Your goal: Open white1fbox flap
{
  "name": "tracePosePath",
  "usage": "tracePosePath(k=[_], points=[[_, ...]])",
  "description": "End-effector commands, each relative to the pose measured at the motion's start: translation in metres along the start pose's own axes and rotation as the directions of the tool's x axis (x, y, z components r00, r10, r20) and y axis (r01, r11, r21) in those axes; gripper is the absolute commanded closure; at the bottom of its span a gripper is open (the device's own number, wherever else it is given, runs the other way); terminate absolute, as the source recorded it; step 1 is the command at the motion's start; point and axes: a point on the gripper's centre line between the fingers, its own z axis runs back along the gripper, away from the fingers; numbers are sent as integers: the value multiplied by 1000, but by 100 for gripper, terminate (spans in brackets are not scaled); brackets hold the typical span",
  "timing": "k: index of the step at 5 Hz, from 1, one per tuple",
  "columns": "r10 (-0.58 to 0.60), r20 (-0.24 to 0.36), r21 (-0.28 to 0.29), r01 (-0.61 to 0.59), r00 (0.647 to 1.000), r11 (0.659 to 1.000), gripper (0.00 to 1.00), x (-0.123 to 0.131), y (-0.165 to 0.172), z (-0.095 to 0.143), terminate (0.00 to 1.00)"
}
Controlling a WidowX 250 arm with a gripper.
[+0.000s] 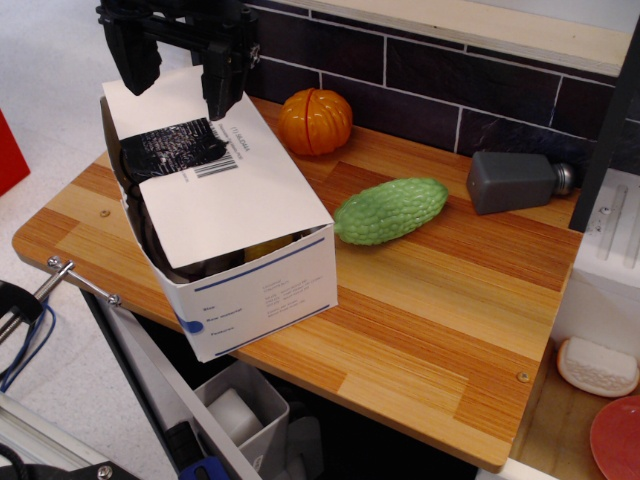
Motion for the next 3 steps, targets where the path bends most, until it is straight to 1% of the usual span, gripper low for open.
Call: tracePosePath(k=[1, 2, 3], points=[[0, 0, 0, 0, 1000, 1000, 0, 0, 0, 0, 0], [205, 54, -14, -205, 977, 979, 0, 0, 6, 2, 0], [348, 33, -64, -345, 937, 936, 0, 3, 16, 5, 0]])
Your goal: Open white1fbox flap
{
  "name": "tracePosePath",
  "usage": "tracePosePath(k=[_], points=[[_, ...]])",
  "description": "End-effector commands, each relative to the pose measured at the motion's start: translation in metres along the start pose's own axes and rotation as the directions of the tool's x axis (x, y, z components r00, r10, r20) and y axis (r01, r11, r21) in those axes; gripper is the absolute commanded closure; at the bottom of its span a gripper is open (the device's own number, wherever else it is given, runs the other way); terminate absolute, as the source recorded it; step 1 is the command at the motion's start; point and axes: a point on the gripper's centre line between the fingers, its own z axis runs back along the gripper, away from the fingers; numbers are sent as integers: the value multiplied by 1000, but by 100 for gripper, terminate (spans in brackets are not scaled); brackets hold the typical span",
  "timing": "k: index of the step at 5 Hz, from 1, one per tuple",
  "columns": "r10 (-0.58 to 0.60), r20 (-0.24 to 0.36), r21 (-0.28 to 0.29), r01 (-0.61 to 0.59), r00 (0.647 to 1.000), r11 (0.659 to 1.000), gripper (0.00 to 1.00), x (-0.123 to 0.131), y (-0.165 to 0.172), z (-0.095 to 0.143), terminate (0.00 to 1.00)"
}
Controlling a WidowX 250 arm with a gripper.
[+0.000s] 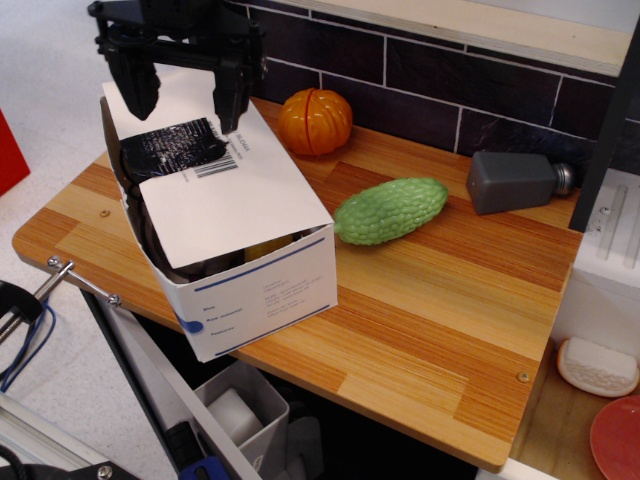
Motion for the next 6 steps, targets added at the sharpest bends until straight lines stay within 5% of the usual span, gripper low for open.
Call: tracePosePath(k=[1, 2, 3, 6], points=[[232, 17, -84, -230, 973, 970, 0, 11, 22, 16, 0], [306, 6, -143, -302, 952, 943, 0, 6, 30, 15, 0], [342, 60, -225, -321, 938, 920, 0, 1, 33, 6, 0], [431, 86, -286, -392, 898, 874, 0, -11, 33, -9, 0]])
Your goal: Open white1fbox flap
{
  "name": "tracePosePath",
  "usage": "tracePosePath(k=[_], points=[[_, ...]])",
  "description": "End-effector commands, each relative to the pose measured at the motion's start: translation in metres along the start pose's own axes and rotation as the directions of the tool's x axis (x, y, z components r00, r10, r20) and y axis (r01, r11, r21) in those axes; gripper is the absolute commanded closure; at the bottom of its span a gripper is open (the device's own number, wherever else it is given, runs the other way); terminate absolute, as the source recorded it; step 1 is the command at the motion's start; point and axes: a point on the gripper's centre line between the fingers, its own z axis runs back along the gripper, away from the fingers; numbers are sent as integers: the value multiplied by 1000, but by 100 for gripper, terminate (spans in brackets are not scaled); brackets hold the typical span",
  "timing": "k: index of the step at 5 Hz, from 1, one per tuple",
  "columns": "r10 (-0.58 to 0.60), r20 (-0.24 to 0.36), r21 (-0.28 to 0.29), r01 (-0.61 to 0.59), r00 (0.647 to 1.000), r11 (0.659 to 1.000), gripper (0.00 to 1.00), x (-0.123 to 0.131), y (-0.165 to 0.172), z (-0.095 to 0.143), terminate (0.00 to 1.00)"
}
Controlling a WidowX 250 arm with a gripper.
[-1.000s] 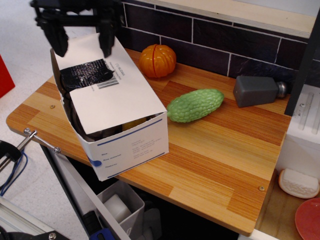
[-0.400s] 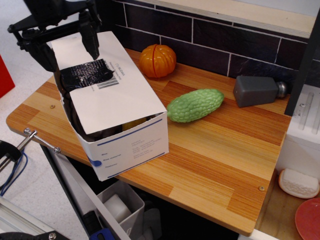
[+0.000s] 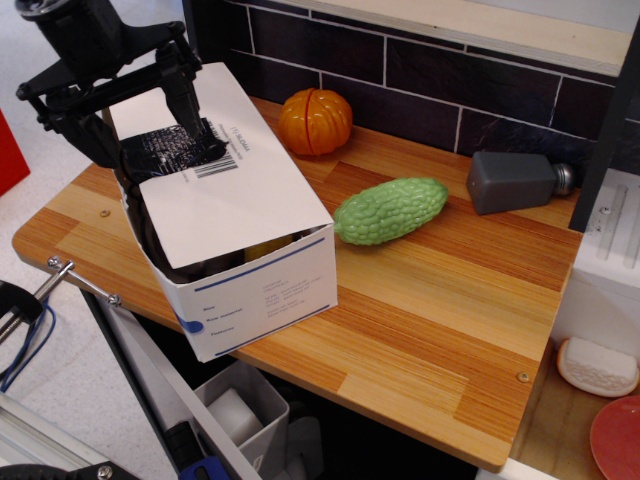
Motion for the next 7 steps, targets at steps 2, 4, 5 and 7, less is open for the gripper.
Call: tracePosePath(k=[2, 4, 5, 7], points=[[42, 88, -55, -37, 995, 998, 0, 3, -2, -5, 0], [38, 106, -67, -31, 994, 997, 0, 5, -5, -8, 0], [36, 119, -72, -27, 992, 997, 0, 8, -10, -10, 0], [20, 122, -8, -19, 992, 1000, 0, 13, -29, 10, 0]])
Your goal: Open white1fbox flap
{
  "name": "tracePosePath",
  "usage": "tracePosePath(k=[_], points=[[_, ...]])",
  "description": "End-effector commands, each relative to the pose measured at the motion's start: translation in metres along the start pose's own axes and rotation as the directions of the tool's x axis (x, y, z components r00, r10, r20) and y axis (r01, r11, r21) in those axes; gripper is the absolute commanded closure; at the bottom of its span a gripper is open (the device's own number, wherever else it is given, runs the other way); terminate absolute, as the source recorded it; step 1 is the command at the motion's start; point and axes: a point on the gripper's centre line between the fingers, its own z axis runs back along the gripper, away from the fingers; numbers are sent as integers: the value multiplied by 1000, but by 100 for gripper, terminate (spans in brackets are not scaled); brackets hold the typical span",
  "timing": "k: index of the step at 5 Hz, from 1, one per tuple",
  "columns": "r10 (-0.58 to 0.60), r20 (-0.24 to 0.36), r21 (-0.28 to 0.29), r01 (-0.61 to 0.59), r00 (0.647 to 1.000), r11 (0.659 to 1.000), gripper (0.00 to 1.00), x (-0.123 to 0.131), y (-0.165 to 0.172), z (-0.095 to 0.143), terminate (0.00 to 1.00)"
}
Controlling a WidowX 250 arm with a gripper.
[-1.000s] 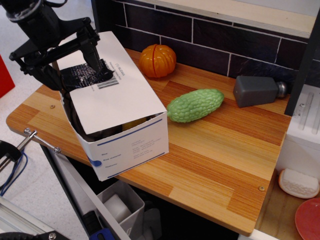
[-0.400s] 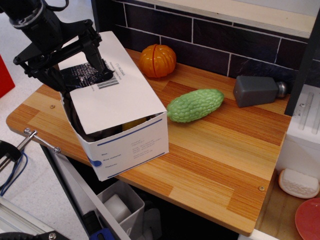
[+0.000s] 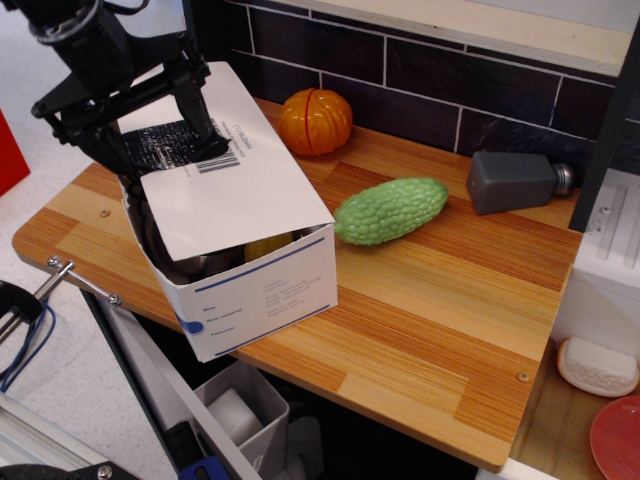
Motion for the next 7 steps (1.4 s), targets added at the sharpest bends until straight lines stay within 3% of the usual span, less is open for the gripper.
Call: tracePosePath(k=[1, 3, 6, 7], points=[[-47, 21, 68, 46, 999, 997, 0, 13, -34, 33, 0], [-103, -11, 139, 104, 995, 985, 0, 21, -63, 44, 0], [-126, -5, 262, 123, 992, 957, 0, 23, -110, 51, 0], [-134, 20, 289, 123, 991, 949, 0, 20, -125, 51, 100]])
